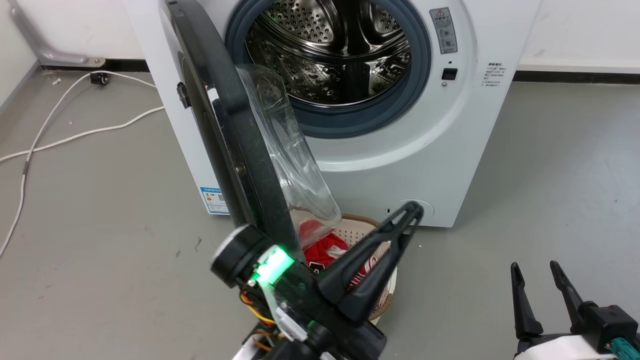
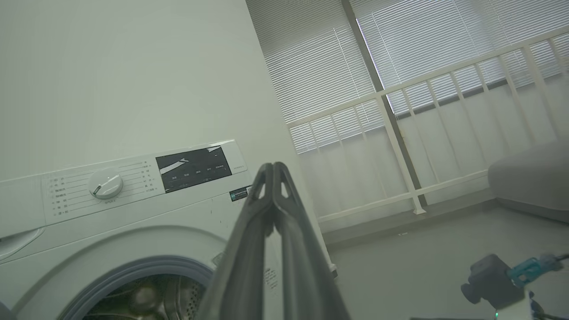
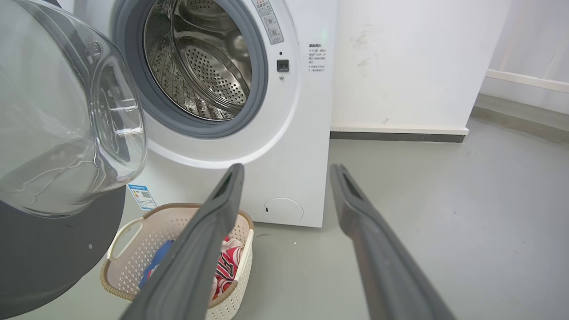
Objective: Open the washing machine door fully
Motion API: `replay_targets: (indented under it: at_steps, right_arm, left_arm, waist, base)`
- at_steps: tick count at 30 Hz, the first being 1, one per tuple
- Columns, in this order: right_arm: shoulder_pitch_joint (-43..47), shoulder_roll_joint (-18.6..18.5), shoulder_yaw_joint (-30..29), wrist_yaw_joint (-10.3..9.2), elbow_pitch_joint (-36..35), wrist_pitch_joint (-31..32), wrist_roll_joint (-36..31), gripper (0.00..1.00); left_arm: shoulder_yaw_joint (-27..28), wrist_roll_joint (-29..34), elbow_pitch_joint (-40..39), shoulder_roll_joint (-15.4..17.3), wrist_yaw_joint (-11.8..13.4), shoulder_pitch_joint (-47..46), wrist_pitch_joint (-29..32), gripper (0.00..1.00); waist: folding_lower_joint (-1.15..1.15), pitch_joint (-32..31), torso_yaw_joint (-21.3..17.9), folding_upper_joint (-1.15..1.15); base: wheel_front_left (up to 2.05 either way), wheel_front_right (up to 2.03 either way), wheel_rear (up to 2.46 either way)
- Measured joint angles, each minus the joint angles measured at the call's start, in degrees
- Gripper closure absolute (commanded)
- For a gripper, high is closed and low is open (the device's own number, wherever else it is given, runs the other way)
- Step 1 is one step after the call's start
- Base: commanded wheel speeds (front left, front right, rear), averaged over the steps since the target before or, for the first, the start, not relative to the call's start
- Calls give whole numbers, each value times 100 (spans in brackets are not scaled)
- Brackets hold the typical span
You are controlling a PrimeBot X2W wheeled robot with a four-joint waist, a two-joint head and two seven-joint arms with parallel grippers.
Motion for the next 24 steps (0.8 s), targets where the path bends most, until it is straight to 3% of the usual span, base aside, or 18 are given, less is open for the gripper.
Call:
replay_targets:
  at_steps: [12,24]
  right_arm:
    - [-91,-89,12,0,137,0,90,0]
    - [-199,-204,34,0,253,0,188,0]
  left_arm:
    - [-436,-162,649,26,-19,181,0,100]
    - [-333,-402,1171,63,12,513,1,100]
  waist:
    - [0,59,3,0]
    - [0,130,9,0]
  base:
    - [0,0,0]
    - [0,0,0]
